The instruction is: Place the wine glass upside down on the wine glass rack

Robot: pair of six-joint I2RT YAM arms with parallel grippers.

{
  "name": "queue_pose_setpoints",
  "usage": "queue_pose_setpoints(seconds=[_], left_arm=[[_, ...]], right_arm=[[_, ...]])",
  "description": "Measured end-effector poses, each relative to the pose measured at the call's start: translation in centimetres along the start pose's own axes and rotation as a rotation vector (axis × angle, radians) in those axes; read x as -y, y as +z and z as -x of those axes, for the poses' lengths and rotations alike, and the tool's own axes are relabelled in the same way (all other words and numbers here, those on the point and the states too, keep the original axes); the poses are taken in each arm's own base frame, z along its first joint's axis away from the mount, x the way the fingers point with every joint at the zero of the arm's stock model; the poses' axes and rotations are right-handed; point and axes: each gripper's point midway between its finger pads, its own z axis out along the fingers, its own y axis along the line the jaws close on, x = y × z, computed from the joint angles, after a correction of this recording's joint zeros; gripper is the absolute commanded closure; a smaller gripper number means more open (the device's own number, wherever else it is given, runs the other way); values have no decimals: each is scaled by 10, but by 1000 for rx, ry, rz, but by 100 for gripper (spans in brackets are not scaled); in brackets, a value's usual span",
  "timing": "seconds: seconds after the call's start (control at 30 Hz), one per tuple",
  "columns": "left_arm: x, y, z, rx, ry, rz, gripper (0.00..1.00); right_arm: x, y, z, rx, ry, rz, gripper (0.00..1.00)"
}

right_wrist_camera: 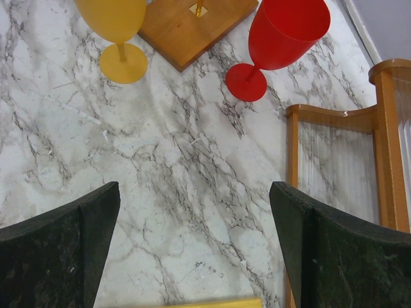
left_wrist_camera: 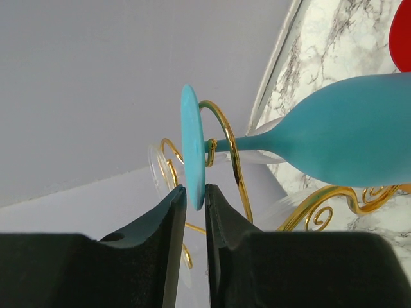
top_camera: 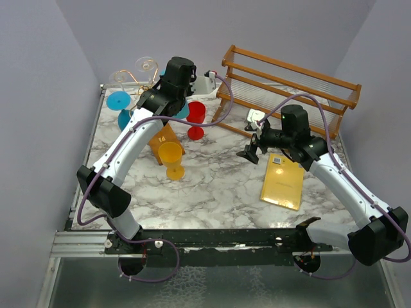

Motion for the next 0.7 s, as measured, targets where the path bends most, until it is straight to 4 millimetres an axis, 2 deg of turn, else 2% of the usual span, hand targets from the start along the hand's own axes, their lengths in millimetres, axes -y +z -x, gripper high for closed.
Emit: queue_pose_setpoints(seconds=[0.47,0.7], left_arm=[[5,-1,-5,-20,9,-20,72],[6,-3,-6,-22,-7,-23,64]], right_arm=[[0,0,0,-1,1,1,0],[0,1,-2,-4,4,3,0]])
